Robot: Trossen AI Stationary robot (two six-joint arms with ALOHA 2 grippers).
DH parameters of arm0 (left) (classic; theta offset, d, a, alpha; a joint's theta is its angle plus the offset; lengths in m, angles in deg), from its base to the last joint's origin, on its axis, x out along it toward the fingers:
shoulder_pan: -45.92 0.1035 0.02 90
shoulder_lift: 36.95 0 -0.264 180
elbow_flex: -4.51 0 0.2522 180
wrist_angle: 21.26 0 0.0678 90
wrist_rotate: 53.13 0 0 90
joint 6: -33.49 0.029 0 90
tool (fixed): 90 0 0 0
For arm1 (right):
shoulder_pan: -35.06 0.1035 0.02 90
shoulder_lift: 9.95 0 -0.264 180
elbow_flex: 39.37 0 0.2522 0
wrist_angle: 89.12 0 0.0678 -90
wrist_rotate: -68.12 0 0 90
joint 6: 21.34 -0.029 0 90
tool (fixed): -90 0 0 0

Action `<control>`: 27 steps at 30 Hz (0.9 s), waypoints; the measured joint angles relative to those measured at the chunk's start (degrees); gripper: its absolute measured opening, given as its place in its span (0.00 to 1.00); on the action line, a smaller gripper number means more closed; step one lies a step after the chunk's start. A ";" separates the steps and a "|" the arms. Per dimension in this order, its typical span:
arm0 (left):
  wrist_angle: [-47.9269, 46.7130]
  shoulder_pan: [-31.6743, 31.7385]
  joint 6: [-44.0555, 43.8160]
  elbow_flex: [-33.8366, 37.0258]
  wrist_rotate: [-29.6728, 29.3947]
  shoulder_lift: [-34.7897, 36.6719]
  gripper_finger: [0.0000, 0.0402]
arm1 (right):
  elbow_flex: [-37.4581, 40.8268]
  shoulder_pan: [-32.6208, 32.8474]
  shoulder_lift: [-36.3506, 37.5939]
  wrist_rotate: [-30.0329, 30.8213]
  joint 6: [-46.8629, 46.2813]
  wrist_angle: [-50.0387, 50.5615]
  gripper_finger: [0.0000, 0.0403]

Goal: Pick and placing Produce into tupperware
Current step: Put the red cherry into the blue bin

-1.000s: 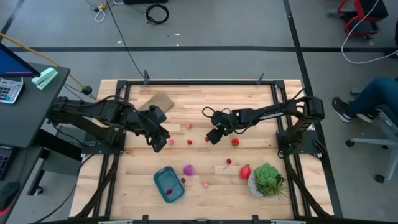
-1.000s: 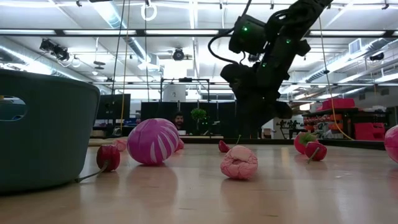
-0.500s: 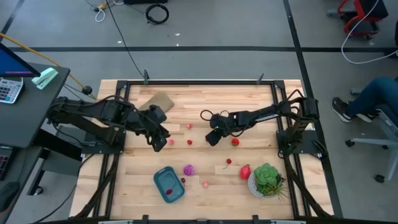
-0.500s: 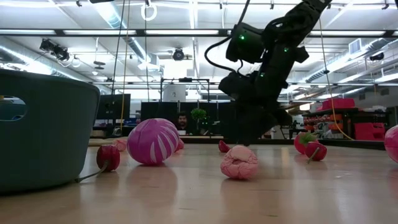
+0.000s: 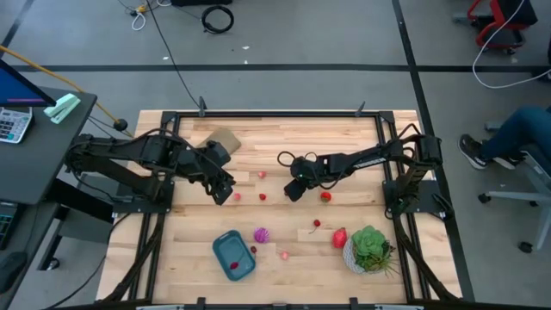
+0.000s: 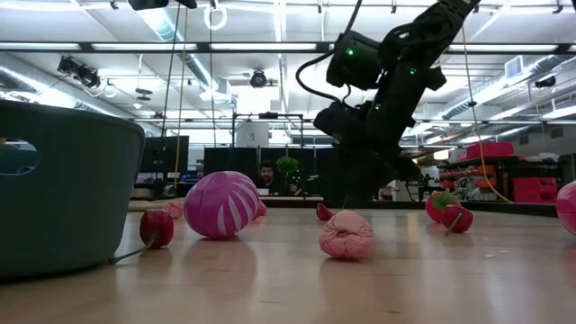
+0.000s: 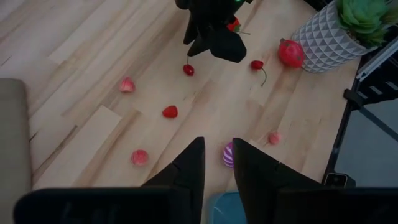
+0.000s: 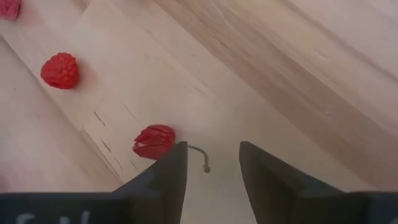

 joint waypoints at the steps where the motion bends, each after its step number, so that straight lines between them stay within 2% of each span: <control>1: 0.00 0.00 0.00 0.00 0.00 0.00 0.22 | 0.00 0.01 0.00 0.32 0.00 -0.01 0.36; 6: -0.01 -0.02 0.00 0.00 0.00 0.00 0.21 | 0.00 -0.04 0.00 0.66 0.27 -0.03 0.26; 14: 0.00 -0.02 -0.63 0.00 0.02 0.00 0.19 | 0.00 -0.03 0.00 0.43 2.18 -0.05 0.02; 18: 0.00 -0.02 -1.63 0.04 0.04 0.36 0.19 | -0.41 0.05 0.56 0.34 5.83 0.26 0.02; 23: 0.63 -0.02 -3.85 0.04 0.06 1.35 0.17 | -3.94 1.53 5.72 0.49 11.69 -2.31 0.01; 27: 3.99 -0.01 -4.66 0.04 0.02 2.87 0.15 | -10.96 7.11 9.19 2.57 28.68 -2.31 0.01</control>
